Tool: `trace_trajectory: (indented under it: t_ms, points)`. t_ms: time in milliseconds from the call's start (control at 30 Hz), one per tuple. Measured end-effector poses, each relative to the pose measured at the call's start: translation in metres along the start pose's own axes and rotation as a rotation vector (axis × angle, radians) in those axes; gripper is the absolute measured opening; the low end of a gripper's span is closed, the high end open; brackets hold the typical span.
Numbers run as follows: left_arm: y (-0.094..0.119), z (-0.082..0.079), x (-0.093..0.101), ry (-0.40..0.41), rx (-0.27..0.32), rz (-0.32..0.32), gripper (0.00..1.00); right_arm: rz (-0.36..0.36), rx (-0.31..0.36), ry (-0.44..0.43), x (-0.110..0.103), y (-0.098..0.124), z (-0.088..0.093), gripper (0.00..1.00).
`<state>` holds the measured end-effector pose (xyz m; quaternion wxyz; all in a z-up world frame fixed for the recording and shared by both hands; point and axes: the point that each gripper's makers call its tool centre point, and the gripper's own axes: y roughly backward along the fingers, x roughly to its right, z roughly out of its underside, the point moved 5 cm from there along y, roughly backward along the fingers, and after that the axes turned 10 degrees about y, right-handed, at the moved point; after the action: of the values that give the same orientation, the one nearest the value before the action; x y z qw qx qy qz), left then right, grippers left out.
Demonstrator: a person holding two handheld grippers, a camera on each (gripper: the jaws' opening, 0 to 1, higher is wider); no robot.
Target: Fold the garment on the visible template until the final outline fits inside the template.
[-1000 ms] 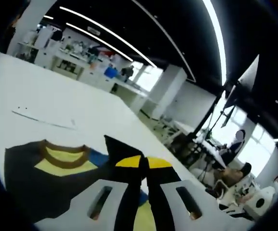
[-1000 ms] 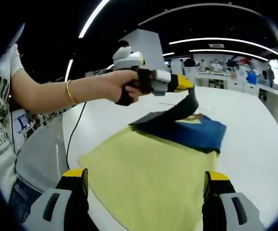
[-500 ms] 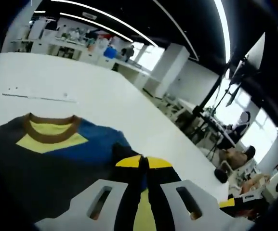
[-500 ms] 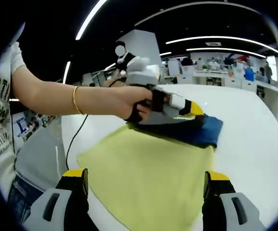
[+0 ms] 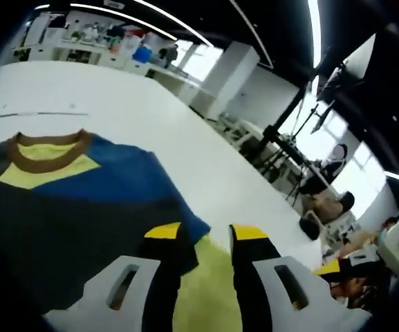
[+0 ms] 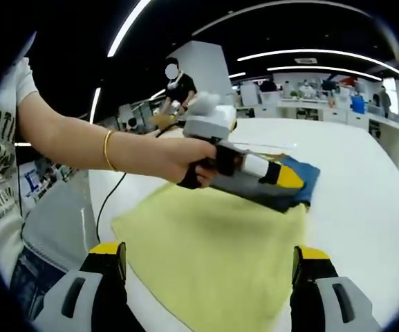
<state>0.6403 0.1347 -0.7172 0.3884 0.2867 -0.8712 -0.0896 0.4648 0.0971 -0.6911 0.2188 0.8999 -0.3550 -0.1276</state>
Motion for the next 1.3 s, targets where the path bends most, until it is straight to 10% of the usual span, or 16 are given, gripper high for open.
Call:
trace_trajectory:
  t_ms: [633, 1300]
  points:
    - [0.072, -0.007, 0.003, -0.224, 0.07, 0.09, 0.94, -0.107, -0.119, 0.135, 0.0, 0.005, 0.006, 0.99]
    - [0.175, 0.04, -0.005, -0.376, -0.016, 0.059, 0.99, -0.159, -0.226, 0.263, 0.0, 0.012, 0.015, 0.98]
